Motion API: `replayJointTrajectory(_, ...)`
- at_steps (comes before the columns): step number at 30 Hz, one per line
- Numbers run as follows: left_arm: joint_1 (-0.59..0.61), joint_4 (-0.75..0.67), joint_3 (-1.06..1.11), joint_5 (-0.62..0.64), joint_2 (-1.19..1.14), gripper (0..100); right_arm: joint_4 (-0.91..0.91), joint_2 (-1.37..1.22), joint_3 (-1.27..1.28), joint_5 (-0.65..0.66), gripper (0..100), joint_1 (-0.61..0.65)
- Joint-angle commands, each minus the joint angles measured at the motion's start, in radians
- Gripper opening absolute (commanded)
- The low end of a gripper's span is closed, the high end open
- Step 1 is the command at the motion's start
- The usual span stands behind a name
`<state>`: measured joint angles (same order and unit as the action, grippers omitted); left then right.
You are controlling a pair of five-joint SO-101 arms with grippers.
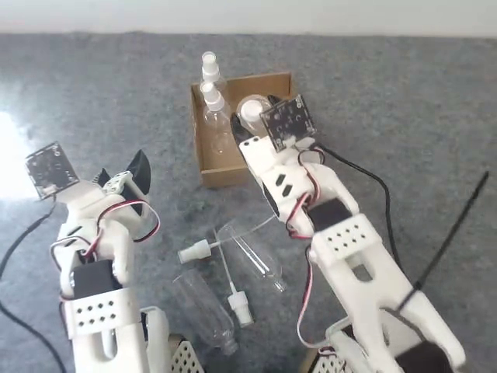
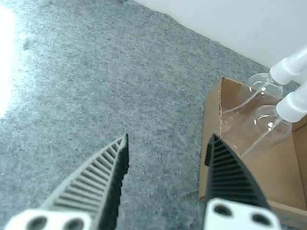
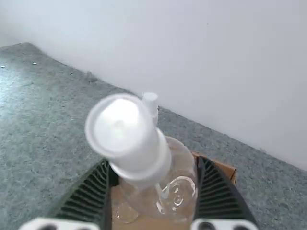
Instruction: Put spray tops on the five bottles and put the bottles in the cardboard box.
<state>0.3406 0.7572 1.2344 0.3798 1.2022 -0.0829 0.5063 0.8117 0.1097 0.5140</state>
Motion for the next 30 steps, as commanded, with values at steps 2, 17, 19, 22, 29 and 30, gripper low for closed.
replayJointTrajectory(2,0.006,-0.032,-0.01,0.008,0.012,25,0.039,-0.119,-0.196,-0.089,7.2,-0.076)
replayJointTrajectory(17,0.006,-0.032,-0.01,0.008,0.012,25,0.038,-0.549,-0.562,-0.146,7.2,-0.128)
replayJointTrajectory(19,0.006,-0.032,-0.01,0.008,0.012,25,0.038,-0.596,-0.6,-0.146,7.2,-0.136)
replayJointTrajectory(22,0.006,-0.032,-0.01,0.008,0.012,25,0.038,-0.665,-0.655,-0.163,7.2,-0.147)
replayJointTrajectory(29,0.006,-0.032,-0.01,0.008,0.012,25,0.038,-0.835,-0.792,-0.299,7.2,-0.213)
replayJointTrajectory(30,0.006,-0.032,-0.01,0.008,0.012,25,0.038,-0.86,-0.813,-0.304,7.2,-0.216)
